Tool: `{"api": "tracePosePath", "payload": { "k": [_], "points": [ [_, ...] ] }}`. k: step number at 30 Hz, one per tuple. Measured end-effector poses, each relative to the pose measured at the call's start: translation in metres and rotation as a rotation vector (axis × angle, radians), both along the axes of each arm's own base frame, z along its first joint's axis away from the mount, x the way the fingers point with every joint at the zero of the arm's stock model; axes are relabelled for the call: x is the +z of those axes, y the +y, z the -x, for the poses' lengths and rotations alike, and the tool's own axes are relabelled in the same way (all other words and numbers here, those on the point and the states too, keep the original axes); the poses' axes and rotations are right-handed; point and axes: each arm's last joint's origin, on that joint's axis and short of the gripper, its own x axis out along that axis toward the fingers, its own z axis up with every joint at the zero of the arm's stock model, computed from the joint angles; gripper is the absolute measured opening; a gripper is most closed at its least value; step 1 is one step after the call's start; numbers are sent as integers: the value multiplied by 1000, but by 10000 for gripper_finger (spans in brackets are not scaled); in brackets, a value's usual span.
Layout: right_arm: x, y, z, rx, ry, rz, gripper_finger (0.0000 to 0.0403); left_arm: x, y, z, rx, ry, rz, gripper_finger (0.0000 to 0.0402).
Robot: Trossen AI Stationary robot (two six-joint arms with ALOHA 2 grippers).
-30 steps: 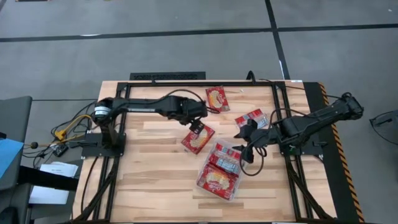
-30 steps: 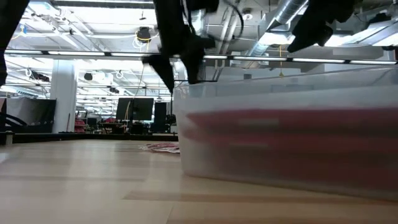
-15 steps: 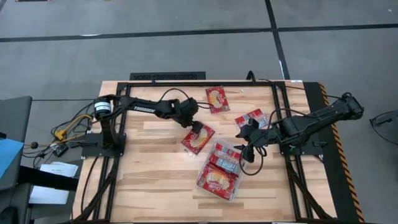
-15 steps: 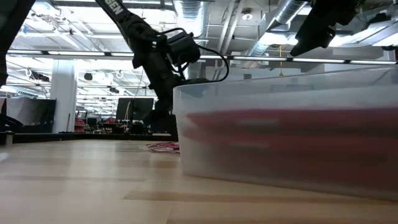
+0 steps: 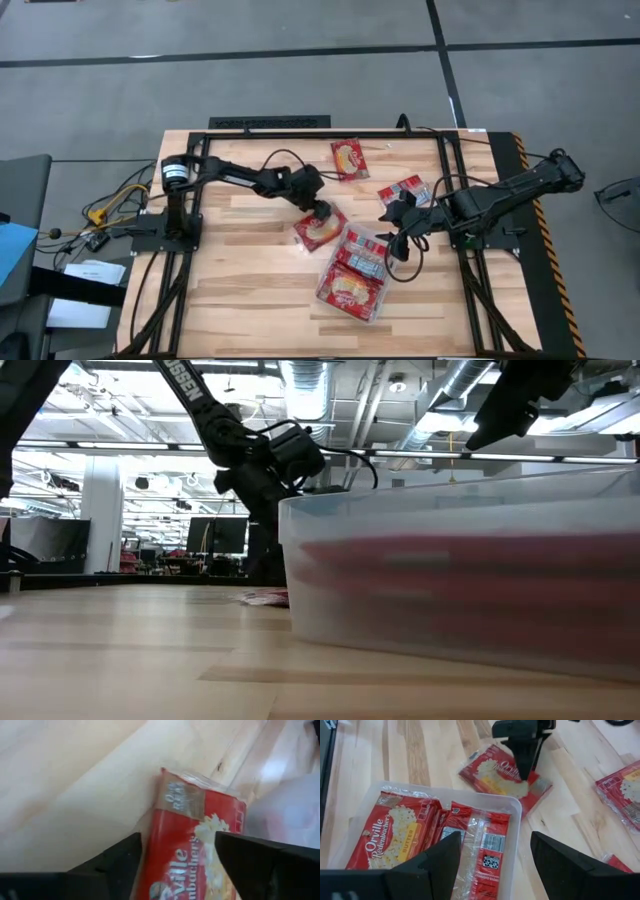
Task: Sort popcorn bags into baskets
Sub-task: Put the red popcorn bag into the transparent bin
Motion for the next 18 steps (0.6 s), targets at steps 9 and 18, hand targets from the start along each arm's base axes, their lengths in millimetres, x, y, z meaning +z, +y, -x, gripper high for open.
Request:
{"api": "tracePosePath", "payload": {
  "k": [9, 18],
  "points": [
    [0, -1, 0, -14, -3, 15, 265, -24, -1, -4, -15, 21, 59, 94],
    [0, -1, 0, -18, -2, 12, 265, -24, 2, -5, 15, 25, 75, 5]
  ]
}}
